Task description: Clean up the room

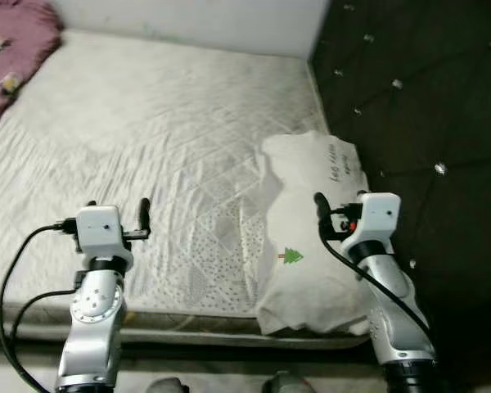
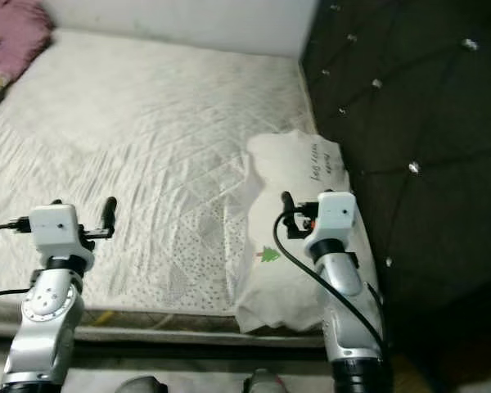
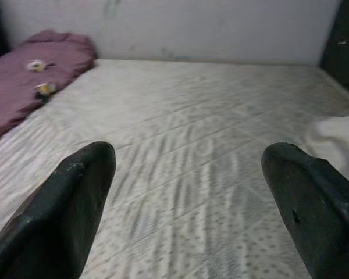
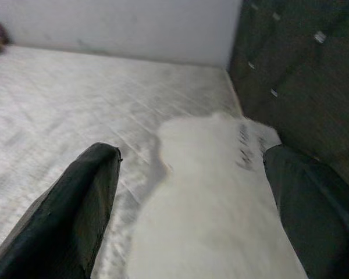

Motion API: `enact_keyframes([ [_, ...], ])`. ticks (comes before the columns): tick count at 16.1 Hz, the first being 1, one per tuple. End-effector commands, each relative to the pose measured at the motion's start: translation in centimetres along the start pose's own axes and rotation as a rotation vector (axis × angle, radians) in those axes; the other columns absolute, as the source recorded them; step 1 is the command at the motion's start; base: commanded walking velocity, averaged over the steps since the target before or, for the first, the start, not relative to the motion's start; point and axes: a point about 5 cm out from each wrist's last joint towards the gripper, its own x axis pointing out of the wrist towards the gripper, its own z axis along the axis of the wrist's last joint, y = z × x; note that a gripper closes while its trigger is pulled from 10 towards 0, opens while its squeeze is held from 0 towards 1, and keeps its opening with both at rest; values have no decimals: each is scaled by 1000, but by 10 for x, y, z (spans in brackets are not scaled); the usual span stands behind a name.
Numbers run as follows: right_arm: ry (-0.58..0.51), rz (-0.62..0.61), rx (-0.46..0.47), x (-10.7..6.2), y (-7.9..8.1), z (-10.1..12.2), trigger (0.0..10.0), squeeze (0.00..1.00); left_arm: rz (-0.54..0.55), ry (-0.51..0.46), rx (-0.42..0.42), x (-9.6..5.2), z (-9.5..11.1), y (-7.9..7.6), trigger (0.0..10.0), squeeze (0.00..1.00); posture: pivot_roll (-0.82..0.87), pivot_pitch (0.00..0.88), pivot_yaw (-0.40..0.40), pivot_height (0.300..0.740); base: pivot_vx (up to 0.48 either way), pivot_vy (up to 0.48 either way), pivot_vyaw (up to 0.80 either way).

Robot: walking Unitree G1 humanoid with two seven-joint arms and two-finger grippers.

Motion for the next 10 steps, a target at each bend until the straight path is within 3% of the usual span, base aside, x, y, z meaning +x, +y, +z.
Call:
enact_keyframes([
  [1, 27, -19, -6, -1, -5, -5, 10000, 0, -37, 8, -5, -1, -1, -7, 10000, 0, -4, 91, -54, 740, 0, 480, 0],
  [10, 28, -20, -7, 2, -3, -7, 10000, 0, -41, 11, -12, 1, -1, -7, 10000, 0, 1, 85, -54, 740, 0, 480, 0],
])
